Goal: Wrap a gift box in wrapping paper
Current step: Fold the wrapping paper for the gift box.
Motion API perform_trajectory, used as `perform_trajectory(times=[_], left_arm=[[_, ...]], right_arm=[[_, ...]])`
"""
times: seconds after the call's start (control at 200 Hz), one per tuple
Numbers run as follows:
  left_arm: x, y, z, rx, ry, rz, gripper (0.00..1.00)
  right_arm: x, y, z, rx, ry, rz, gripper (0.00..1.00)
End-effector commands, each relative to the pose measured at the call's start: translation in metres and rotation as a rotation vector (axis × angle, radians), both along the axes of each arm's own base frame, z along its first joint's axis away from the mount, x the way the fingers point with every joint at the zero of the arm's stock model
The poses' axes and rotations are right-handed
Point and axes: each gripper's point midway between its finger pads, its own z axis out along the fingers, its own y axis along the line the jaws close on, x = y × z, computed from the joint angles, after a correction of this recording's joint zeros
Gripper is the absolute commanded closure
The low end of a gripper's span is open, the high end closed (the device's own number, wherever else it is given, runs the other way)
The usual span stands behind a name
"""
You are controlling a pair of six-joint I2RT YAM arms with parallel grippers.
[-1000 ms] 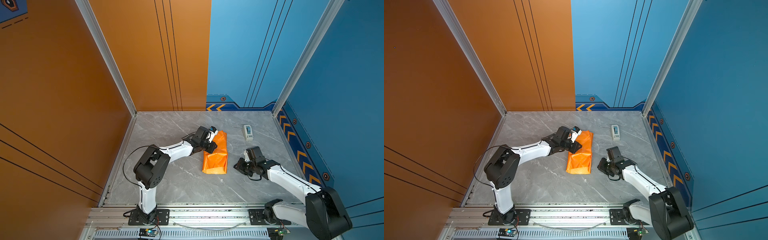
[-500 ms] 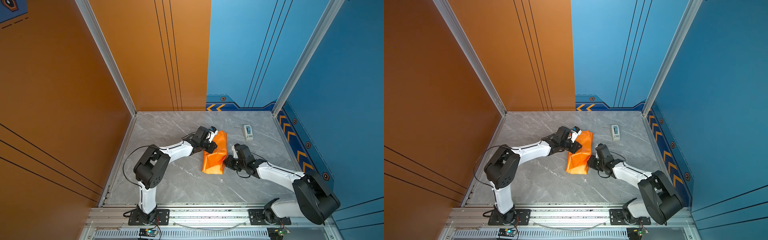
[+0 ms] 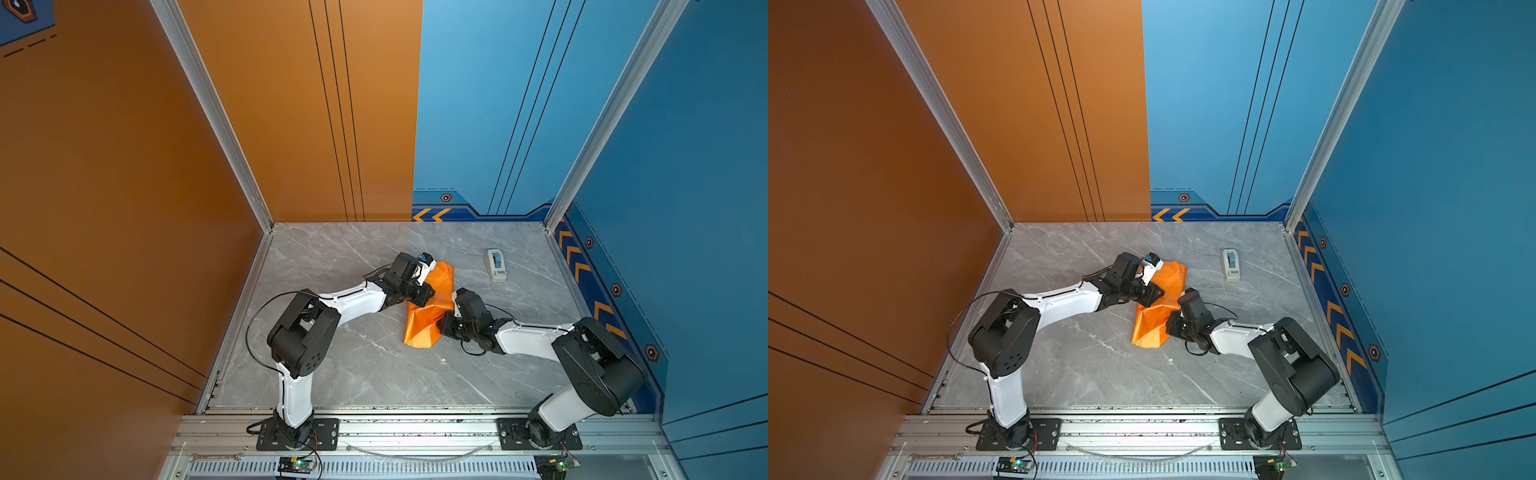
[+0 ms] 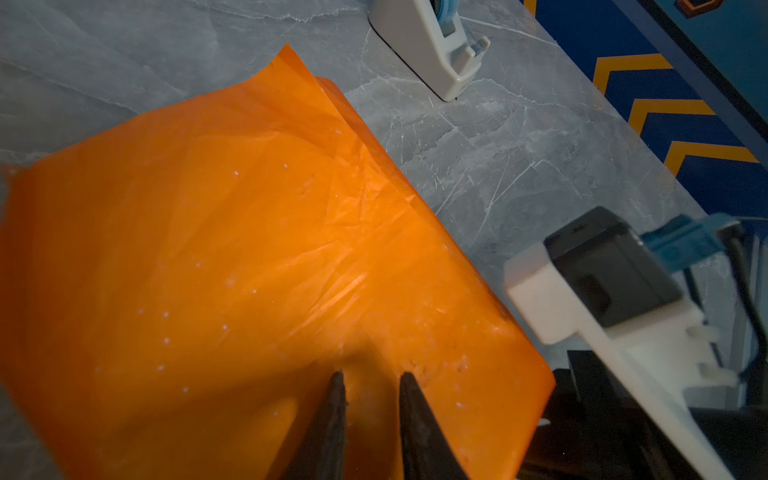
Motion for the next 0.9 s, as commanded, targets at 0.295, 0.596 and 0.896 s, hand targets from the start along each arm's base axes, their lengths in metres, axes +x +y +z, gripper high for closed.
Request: perform_trajectory(times=[0.295,0.596,0.896], left_arm=[[-0.013,0.004,-0.025,0.042,0.075,-0.024,0.75],[-0.013,0.004,-0.025,0.043,0.075,-0.025,0.75],[-0.013,0.004,-0.025,0.040,0.073,-0.026,0.75]], right_arm=[[-0.006,-0.026,-0.023,-0.129,0.013,-0.058,0.78],[-0.005,-0.022,-0.013,-0.008,0.006,-0.026,0.87],[0.010,-0.023,0.001,0.108,-0.023,-0.032,0.92]])
